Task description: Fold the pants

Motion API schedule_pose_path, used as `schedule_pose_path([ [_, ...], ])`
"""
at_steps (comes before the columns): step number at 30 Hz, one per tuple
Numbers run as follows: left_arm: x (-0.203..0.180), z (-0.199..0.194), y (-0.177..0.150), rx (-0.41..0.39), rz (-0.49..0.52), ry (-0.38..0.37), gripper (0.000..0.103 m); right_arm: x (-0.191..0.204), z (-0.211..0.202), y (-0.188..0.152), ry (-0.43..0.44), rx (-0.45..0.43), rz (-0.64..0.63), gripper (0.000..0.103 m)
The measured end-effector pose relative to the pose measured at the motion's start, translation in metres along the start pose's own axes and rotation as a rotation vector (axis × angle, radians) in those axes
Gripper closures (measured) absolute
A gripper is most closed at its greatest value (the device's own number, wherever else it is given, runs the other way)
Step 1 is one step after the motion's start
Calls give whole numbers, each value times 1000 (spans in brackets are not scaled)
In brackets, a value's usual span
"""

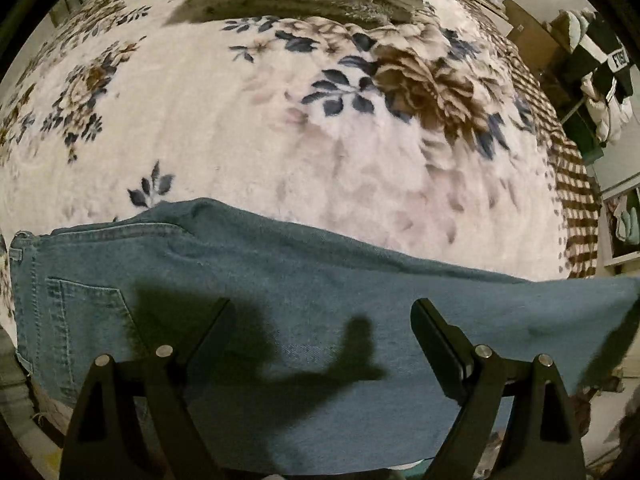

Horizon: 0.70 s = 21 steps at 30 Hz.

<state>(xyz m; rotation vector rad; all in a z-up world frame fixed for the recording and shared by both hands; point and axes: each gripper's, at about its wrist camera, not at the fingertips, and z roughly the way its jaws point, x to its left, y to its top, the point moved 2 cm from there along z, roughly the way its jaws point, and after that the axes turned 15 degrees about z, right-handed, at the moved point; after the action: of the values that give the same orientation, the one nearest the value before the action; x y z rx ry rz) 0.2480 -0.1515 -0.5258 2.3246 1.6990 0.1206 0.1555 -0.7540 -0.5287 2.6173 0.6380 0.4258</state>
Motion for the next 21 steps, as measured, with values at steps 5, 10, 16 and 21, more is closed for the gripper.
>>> schedule_pose_path([
  [5,-1,21,-3,39,14,42,14,-26,74,-8,-125,204,17,71],
  [10,-2,33,-11,63,26,61,14,-73,68,-29,-104,260,197,55],
  [16,-2,45,-23,110,5,66,14,-116,72,-103,30,444,436,55],
  [21,-15,39,-34,114,-1,3,14,-118,95,-138,166,416,530,65],
])
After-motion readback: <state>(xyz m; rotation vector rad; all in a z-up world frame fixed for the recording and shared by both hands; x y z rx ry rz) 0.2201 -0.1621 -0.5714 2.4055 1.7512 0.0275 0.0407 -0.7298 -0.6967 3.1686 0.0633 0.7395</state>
